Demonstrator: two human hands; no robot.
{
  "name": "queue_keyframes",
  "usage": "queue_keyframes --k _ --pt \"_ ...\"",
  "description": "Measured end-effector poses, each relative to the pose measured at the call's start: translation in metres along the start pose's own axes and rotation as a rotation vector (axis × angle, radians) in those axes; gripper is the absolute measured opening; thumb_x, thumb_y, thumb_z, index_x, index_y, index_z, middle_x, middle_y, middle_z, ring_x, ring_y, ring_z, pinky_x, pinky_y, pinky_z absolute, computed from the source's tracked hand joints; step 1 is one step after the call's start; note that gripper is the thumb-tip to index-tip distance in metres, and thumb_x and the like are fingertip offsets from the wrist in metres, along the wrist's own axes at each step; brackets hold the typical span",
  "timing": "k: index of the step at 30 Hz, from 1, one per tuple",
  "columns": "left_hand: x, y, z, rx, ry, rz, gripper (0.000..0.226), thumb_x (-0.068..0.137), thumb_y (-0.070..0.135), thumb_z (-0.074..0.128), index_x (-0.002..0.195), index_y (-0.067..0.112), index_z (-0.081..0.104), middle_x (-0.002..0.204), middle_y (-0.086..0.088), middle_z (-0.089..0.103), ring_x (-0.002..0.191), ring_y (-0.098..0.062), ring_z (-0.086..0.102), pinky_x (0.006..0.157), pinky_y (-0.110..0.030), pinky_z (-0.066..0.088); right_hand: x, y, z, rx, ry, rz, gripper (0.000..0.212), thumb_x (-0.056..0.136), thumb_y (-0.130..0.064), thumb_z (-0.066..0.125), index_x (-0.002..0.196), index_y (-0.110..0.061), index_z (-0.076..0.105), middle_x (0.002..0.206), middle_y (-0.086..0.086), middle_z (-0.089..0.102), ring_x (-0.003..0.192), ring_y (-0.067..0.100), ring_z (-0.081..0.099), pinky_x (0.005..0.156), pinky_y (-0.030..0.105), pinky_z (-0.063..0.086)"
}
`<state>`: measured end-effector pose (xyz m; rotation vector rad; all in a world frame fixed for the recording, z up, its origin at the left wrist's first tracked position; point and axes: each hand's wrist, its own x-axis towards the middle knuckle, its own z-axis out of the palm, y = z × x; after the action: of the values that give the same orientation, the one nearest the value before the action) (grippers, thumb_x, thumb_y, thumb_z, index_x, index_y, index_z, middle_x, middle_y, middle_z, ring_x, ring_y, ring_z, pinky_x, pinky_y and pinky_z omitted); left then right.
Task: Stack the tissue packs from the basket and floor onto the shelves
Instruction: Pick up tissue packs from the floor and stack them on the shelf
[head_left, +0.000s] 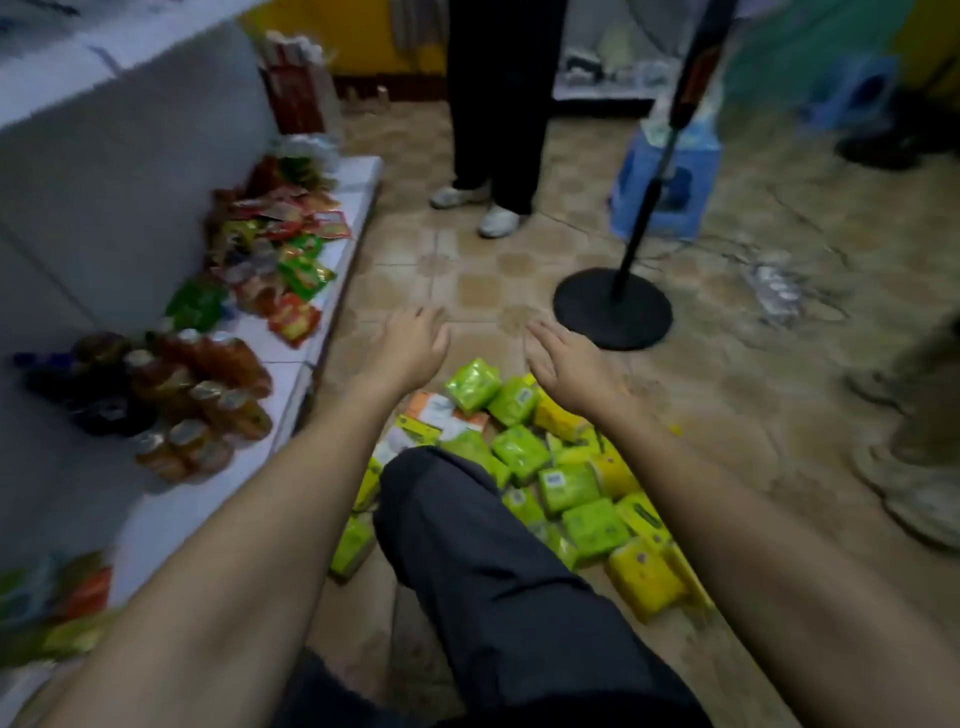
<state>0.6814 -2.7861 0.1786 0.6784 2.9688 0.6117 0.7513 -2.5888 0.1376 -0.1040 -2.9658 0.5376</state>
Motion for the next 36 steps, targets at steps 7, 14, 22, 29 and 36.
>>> queue_keyframes --k 7,14,22,29,36 --pt "0.018 0.086 0.139 -0.252 -0.29 0.118 0.043 0.098 0.023 0.042 0.136 0.003 0.044 0.139 -0.019 0.046 0.129 -0.031 0.042 0.105 -0.035 0.031 -0.074 0.108 0.048 0.402 0.003 0.568 0.048 0.097 -0.018 0.045 0.141 -0.002 0.034 0.148 0.014 0.034 0.137 0.025 0.032 0.108 0.026 0.021" --pt "-0.007 0.11 0.283 -0.322 -0.529 -0.094 0.042 0.099 0.025 0.039 0.136 0.005 0.043 0.138 -0.019 0.046 0.128 -0.032 0.042 0.103 -0.038 0.035 -0.123 0.19 0.118 0.499 -0.151 0.853 0.044 0.097 -0.014 0.045 0.137 0.001 0.038 0.144 0.017 0.039 0.134 0.028 0.036 0.101 0.023 0.026" --pt "-0.038 0.107 0.423 -0.348 -0.913 -0.408 0.046 0.091 0.034 0.036 0.117 0.002 0.056 0.123 -0.023 0.055 0.113 -0.038 0.052 0.092 -0.042 0.045 -0.162 0.255 0.213 0.62 -0.371 1.193 0.045 0.099 -0.017 0.04 0.141 -0.002 0.033 0.146 0.014 0.037 0.134 0.026 0.036 0.1 0.023 0.029" --pt "-0.028 0.121 0.488 -0.169 -1.284 -0.11 0.069 0.096 0.033 0.043 0.15 0.014 0.005 0.157 -0.012 0.0 0.143 -0.035 0.012 0.115 -0.044 0.017 -0.18 0.283 0.264 0.582 -0.313 1.382 0.042 0.095 -0.009 0.044 0.137 -0.002 0.042 0.138 0.017 0.046 0.128 0.033 0.042 0.107 0.043 0.033" --pt "-0.019 0.117 0.516 -0.227 -1.362 -0.115 0.076 0.096 0.025 0.046 0.149 0.012 -0.007 0.157 -0.011 -0.003 0.143 -0.034 0.011 0.113 -0.043 0.018 -0.182 0.296 0.295 0.695 -0.304 1.624 0.056 0.086 -0.03 0.053 0.139 -0.019 0.036 0.138 0.011 0.047 0.124 0.033 0.046 0.103 0.052 0.038"
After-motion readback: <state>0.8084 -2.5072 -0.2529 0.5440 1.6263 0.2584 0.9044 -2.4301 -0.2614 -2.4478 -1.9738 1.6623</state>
